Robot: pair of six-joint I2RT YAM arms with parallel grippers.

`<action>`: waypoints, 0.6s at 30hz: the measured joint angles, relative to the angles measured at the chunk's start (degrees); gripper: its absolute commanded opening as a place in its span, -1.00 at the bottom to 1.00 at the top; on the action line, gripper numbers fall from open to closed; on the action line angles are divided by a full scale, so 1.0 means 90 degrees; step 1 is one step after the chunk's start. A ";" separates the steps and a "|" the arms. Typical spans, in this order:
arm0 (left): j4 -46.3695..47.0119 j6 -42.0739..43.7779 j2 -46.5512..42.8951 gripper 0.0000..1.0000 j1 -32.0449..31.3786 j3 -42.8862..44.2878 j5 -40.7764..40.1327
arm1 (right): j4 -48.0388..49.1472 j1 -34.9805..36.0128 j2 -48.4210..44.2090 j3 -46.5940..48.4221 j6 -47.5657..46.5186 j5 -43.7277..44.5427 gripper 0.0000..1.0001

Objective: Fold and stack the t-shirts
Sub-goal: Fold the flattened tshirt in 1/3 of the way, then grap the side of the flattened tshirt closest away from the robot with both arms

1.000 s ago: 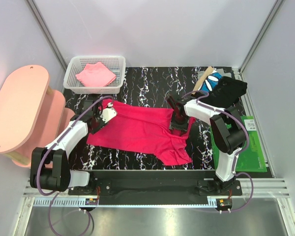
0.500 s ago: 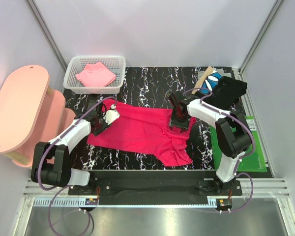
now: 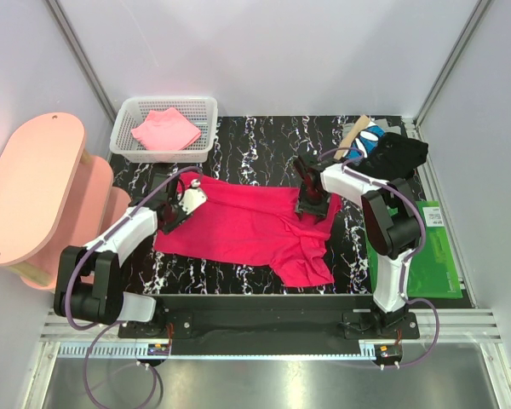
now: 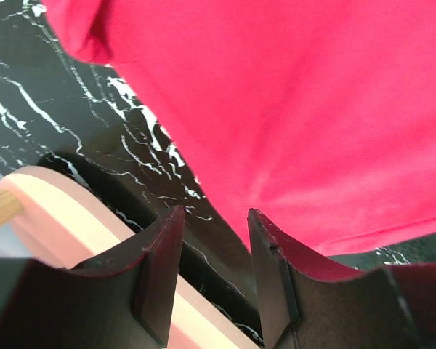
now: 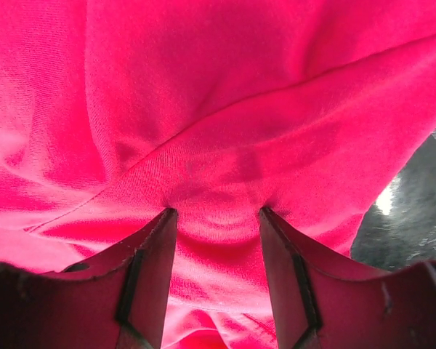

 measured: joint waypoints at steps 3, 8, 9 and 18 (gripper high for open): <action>0.0187 -0.0148 0.0036 -0.06 0.0000 0.0102 -0.0160 | -0.0078 -0.0044 -0.0078 0.0000 -0.0066 0.0136 0.18; 0.0406 -0.0500 0.0634 -0.06 0.0000 0.1251 -0.0321 | -0.0340 -0.0119 -0.0464 0.0136 -0.0107 0.0112 0.20; 0.0498 -0.0554 0.0860 -0.06 0.0000 0.1605 -0.0340 | -0.0389 -0.0136 -0.0556 0.0233 -0.0114 0.0100 0.20; 0.0911 -0.0668 0.2548 -0.08 -0.0197 0.2759 -0.0403 | -0.0471 -0.0330 -0.0770 0.0731 -0.0189 0.0124 0.19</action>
